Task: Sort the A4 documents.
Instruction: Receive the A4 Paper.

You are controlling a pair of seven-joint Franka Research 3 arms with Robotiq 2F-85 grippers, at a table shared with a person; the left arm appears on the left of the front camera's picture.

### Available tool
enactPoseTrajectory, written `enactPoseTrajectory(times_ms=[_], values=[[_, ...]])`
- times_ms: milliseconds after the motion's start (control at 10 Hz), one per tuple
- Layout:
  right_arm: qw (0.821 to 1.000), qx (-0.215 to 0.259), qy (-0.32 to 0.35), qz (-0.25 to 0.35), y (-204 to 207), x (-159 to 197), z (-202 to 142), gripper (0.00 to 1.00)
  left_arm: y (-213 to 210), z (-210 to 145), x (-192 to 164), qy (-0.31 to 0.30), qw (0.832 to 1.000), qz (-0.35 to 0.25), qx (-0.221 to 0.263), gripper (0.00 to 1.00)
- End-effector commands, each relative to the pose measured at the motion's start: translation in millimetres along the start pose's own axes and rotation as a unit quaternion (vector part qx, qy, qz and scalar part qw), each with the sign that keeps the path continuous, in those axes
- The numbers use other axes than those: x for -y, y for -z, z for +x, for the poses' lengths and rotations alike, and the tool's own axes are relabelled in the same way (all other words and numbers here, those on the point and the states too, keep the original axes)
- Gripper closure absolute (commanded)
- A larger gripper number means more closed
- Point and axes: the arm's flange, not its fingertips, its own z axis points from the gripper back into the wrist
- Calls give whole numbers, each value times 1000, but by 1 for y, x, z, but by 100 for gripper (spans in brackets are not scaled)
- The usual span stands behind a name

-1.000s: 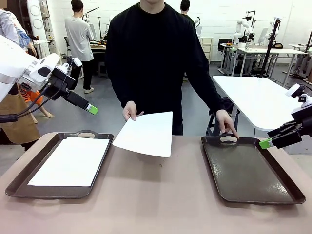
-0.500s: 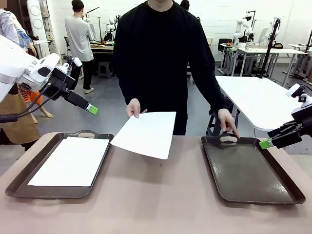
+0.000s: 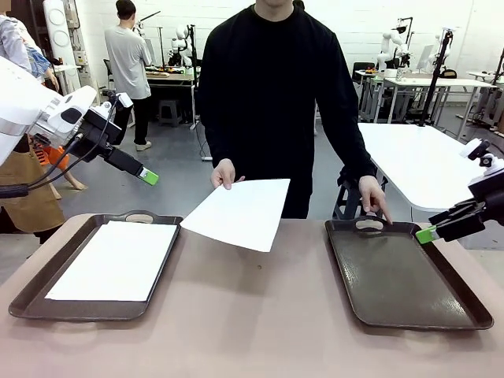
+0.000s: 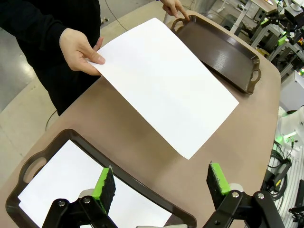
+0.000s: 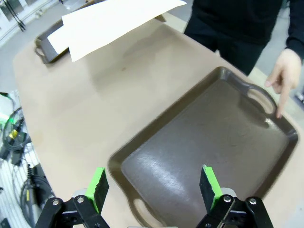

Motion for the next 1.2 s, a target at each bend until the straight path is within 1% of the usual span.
enactPoseTrajectory(times_ms=[0, 100, 200, 300, 400, 600, 800, 900, 1100], values=[[997, 10, 47, 60, 18, 3, 14, 0, 0, 0, 1, 7, 1000, -4, 12, 0], [992, 24, 74, 97, 26, 4, 21, 0, 0, 0, 1, 7, 1000, -4, 12, 0], [981, 42, 115, 151, 38, 4, 28, 0, 0, 0, 1, 7, 1000, -4, 12, 0], [963, 60, 170, 200, 55, 5, 36, 0, 0, 0, 1, 7, 1000, -4, 12, 0], [948, 68, 211, 229, 74, 2, 42, 0, 0, 0, 1, 7, 1000, -4, 12, 0], [916, 74, 293, 264, 116, -3, 54, 0, 0, 0, 1, 7, 1000, -4, 12, 0], [888, 73, 355, 284, 152, -11, 63, 0, 0, 0, 1, 7, 1000, -4, 12, 0], [874, 72, 382, 291, 165, -12, 64, 0, 0, 0, 1, 7, 1000, -4, 12, 0], [837, 95, 439, 312, 186, -17, 65, 0, 0, 0, 1, 7, 1000, -4, 12, 0]])
